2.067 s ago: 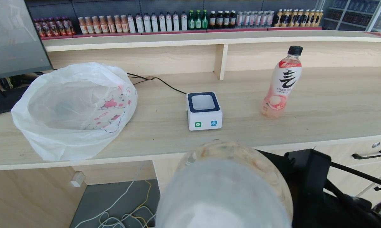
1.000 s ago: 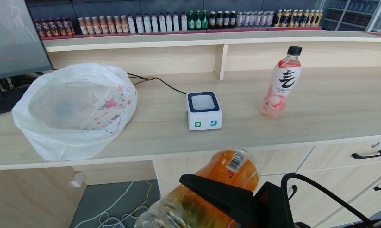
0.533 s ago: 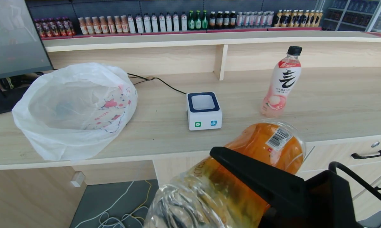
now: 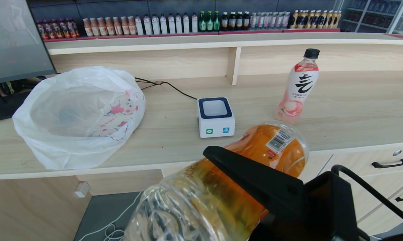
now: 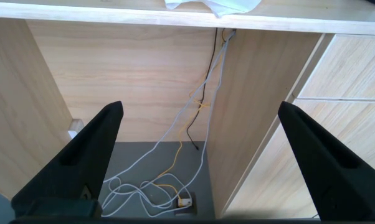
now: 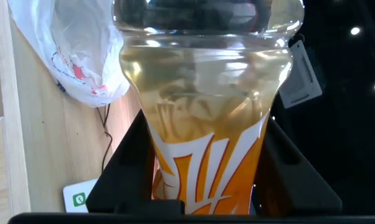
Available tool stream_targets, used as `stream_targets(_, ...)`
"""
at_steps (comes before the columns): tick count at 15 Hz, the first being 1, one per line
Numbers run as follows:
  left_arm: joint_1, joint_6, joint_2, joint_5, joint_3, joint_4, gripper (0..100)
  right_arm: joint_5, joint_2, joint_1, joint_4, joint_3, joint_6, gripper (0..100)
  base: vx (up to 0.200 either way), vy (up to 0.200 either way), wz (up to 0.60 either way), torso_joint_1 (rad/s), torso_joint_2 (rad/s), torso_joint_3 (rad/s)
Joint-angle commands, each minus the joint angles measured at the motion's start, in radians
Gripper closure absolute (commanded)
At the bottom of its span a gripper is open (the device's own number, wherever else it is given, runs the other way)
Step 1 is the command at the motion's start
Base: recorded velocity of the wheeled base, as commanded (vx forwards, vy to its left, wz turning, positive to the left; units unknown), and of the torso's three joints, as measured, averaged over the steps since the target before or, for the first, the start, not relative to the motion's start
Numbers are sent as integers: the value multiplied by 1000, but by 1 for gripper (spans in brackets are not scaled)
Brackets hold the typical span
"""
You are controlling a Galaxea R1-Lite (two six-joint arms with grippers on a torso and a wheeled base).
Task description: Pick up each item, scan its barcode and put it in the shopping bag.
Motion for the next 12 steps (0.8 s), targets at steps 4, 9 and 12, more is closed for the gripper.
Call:
stream_targets(4, 1, 0, 0, 0, 0, 0, 0, 0, 36, 25, -2, -40, 1, 100, 0, 0, 0, 0, 0, 0)
stream_targets(9, -1, 0, 0, 0, 0, 0, 0, -8, 42, 62, -2, -42, 11, 100, 0, 0, 0, 0, 0, 0)
stream_targets(12, 1, 0, 0, 0, 0, 0, 0, -9, 48, 80, -2, -50, 8, 100, 0, 0, 0, 0, 0, 0)
